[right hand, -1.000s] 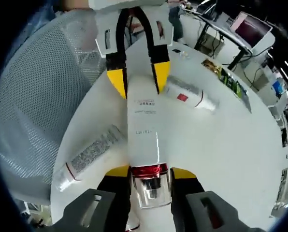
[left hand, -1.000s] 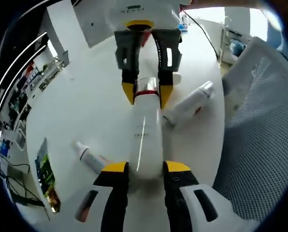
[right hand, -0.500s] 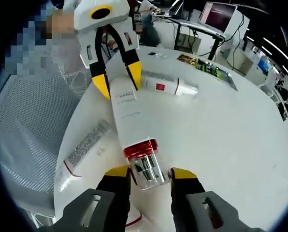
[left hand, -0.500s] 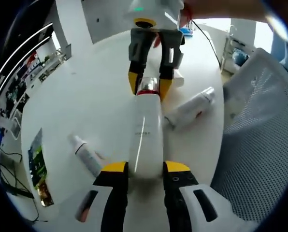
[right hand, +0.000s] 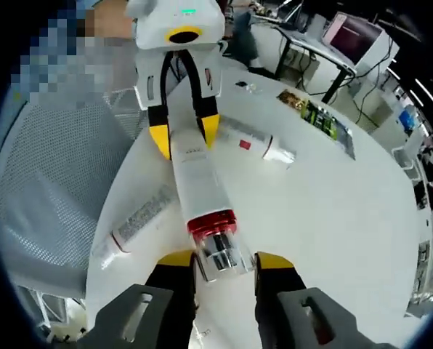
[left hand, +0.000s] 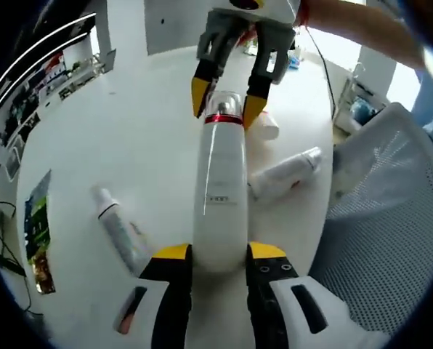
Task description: Arrange the skincare products in the storage area until every visible bottle or jar stands upright without overlapping.
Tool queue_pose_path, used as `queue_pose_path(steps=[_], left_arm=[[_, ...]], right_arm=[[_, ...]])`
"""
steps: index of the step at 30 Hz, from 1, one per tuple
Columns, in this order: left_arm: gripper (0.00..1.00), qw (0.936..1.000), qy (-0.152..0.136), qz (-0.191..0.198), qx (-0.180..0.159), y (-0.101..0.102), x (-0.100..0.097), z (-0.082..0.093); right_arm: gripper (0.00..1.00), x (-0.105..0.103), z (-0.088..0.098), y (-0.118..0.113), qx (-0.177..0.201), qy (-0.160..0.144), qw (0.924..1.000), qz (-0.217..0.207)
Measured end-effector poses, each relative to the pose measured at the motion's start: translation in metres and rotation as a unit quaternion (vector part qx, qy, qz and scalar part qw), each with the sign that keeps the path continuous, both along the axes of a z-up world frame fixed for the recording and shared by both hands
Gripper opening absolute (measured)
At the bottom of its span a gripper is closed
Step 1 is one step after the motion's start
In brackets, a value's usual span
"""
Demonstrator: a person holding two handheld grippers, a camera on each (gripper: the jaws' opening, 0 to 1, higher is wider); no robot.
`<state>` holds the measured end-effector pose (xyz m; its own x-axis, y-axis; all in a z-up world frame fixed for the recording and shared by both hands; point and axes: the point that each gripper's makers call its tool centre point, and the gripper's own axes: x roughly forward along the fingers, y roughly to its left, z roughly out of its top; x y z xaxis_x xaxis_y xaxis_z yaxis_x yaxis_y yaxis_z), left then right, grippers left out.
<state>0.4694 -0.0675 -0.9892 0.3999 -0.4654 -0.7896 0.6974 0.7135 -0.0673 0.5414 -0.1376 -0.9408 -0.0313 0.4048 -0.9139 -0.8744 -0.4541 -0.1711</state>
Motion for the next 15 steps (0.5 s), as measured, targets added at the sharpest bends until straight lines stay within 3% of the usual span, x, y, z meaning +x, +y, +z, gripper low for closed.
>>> queue_pose_path(steps=[5, 10, 15], left_arm=[[0.27, 0.9999, 0.002, -0.007, 0.008, 0.000, -0.003, -0.003], [0.27, 0.9994, -0.008, -0.025, 0.023, 0.000, -0.005, -0.007], [0.27, 0.9992, -0.014, -0.028, 0.026, 0.000, -0.005, -0.006]], right_arm=[[0.24, -0.014, 0.026, 0.007, -0.003, 0.003, 0.9998, 0.021], [0.23, -0.036, 0.057, 0.025, 0.023, 0.002, 0.9982, 0.056], [0.22, -0.051, 0.069, 0.037, 0.032, -0.009, 0.9966, 0.076]])
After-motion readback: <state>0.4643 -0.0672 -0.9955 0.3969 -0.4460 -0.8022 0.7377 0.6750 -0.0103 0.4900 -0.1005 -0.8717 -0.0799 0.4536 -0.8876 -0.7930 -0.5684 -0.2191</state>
